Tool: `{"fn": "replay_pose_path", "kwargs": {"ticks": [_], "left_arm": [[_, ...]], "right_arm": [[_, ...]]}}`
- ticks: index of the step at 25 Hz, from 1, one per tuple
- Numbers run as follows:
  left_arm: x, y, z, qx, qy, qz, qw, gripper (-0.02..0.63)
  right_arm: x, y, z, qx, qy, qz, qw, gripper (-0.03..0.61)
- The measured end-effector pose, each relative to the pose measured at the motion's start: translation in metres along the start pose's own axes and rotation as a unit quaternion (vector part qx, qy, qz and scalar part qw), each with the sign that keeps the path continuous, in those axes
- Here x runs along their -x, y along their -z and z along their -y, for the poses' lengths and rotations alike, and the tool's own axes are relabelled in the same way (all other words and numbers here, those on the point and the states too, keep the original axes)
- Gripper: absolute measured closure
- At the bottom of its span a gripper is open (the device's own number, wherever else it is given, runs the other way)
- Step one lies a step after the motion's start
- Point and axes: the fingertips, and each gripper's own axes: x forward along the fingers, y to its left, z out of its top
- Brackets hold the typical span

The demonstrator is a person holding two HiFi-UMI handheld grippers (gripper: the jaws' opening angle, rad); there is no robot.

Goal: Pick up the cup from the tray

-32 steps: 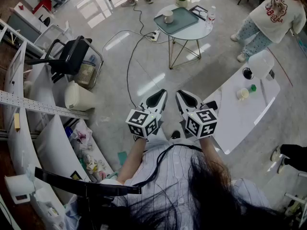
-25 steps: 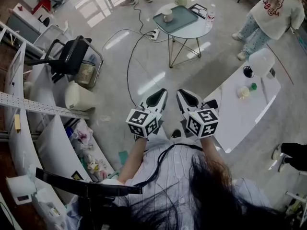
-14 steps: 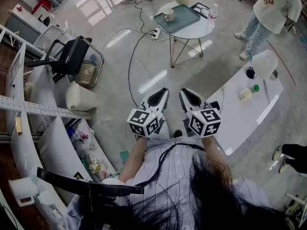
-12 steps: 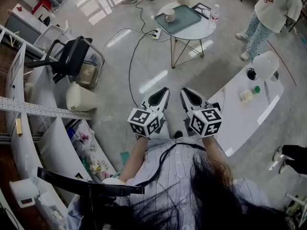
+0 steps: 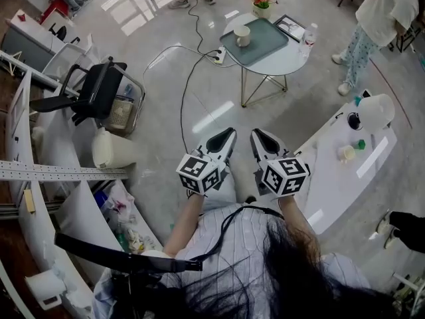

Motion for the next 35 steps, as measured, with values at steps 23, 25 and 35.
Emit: {"fn": "replay_pose_path", "kwargs": {"ticks": [23, 25, 35], "left_arm": [[-0.064, -0.061, -0.173, -0.001, 0.053, -0.030, 0.9982, 0.597], [-0.068, -0.062, -0.177, 0.001, 0.057, -0.031, 0.9979, 0.597], [-0.090, -0.068, -0.182, 0.009, 0.079, -0.032, 0.9963, 0.597]], "right_arm": [[-0.179, -0.049, 0.015, -0.020, 0.059, -0.005, 0.998, 0.535], [-0.183, -0.050, 0.017, -0.020, 0.064, -0.008, 0.998, 0.535], [-0.190, -0.063, 0.030, -0.018, 0.087, -0.007, 0.996, 0.535]]}}
